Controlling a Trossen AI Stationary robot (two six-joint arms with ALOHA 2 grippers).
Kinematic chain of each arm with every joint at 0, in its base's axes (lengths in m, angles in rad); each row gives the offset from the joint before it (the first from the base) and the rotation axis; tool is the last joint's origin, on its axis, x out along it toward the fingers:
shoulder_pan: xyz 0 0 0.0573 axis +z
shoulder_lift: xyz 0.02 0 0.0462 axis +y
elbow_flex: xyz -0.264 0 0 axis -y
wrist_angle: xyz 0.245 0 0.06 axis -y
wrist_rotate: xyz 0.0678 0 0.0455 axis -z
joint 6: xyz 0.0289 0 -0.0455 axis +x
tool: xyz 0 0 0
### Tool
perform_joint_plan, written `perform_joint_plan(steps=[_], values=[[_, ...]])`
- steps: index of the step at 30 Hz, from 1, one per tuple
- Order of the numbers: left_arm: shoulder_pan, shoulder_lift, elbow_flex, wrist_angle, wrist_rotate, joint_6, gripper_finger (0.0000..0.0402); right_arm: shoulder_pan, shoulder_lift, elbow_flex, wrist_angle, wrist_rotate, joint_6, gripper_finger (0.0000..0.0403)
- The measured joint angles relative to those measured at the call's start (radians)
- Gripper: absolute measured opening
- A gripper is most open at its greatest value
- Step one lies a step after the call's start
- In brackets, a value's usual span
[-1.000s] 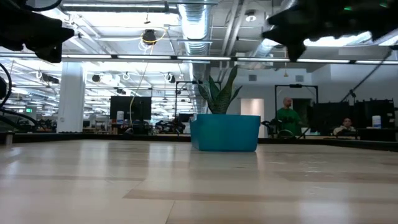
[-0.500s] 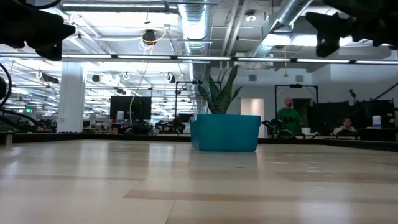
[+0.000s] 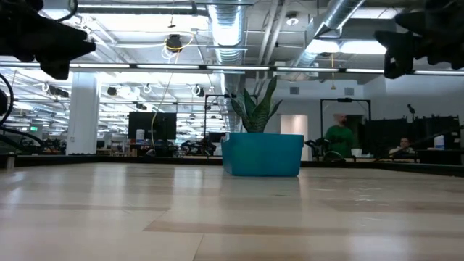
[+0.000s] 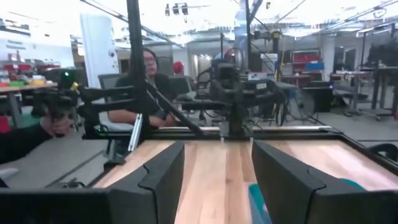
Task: Pick and place pill bottles into a basket
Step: Return to Home Position
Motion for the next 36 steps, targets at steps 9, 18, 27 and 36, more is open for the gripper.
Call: perform_joint_plan(steps=[9,18,27,36], values=[[0.017,0.000,0.000,0.011,0.226,0.106,0.0124,-0.002,-0.076,0.004,-0.170,0.055,-0.017,0.0177],[0.252,0.000,0.000,0.065,0.595,0.163,0.0124,-0.002,-0.075,0.004,-0.153,0.088,-0.033,0.0177],[0.542,0.000,0.000,-0.017,0.950,0.043,0.0124,-0.002,-0.075,0.004,-0.148,0.088,-0.026,0.0173],[0.732,0.000,-0.001,-0.081,1.030,0.017,0.0124,-0.002,-0.075,0.004,-0.167,0.088,-0.017,0.0172]])
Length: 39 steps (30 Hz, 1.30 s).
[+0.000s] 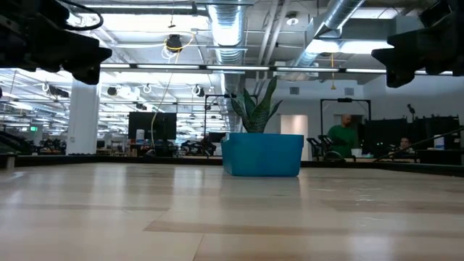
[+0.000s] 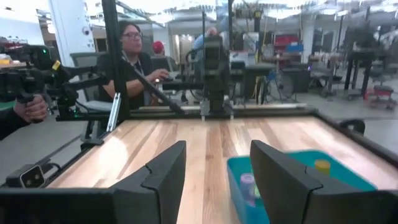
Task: Pick and place pill bottles into a basket
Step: Return to Home Position
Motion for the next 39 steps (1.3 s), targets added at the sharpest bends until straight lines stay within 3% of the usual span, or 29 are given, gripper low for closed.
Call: perform_joint_plan(steps=[17,29,39], values=[[0.002,0.000,-0.004,0.000,0.019,0.049,0.0124,0.000,0.037,0.000,-0.039,-0.005,0.011,0.0170],[0.002,0.001,-0.005,-0.002,-0.011,0.051,0.0124,0.000,0.084,0.000,-0.040,-0.006,0.145,0.0166],[0.002,0.001,-0.005,-0.003,-0.011,0.047,0.0124,0.000,0.084,0.000,-0.040,-0.006,0.150,0.0171]])
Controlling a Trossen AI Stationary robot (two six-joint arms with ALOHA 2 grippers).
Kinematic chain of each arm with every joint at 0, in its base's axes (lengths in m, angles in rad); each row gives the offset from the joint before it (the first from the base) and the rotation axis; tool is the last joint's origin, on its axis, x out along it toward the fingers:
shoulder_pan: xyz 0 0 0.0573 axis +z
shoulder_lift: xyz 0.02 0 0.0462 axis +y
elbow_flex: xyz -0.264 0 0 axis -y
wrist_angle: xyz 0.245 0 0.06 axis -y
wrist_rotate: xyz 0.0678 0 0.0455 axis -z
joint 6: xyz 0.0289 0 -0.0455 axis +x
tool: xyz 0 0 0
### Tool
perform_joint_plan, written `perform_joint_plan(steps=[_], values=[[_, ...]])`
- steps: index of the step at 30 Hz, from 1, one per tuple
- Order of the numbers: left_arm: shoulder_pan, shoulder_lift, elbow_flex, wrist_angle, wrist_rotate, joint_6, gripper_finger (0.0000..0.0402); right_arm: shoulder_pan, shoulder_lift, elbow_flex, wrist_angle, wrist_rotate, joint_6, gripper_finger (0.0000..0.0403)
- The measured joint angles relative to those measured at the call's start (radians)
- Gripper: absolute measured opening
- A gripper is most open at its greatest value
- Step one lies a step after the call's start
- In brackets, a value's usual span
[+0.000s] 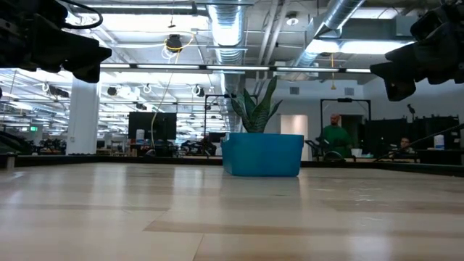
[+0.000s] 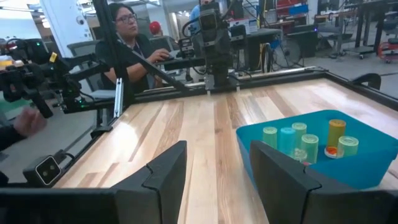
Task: Pick and place pill bottles into a basket
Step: Return to Home Position
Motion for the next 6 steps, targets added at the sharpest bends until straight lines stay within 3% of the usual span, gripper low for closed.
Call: perform_joint_plan(steps=[6], values=[[0.000,0.000,0.000,0.000,0.000,0.000,0.0124,0.000,0.000,0.000,0.000,0.000,0.000,0.0168]])
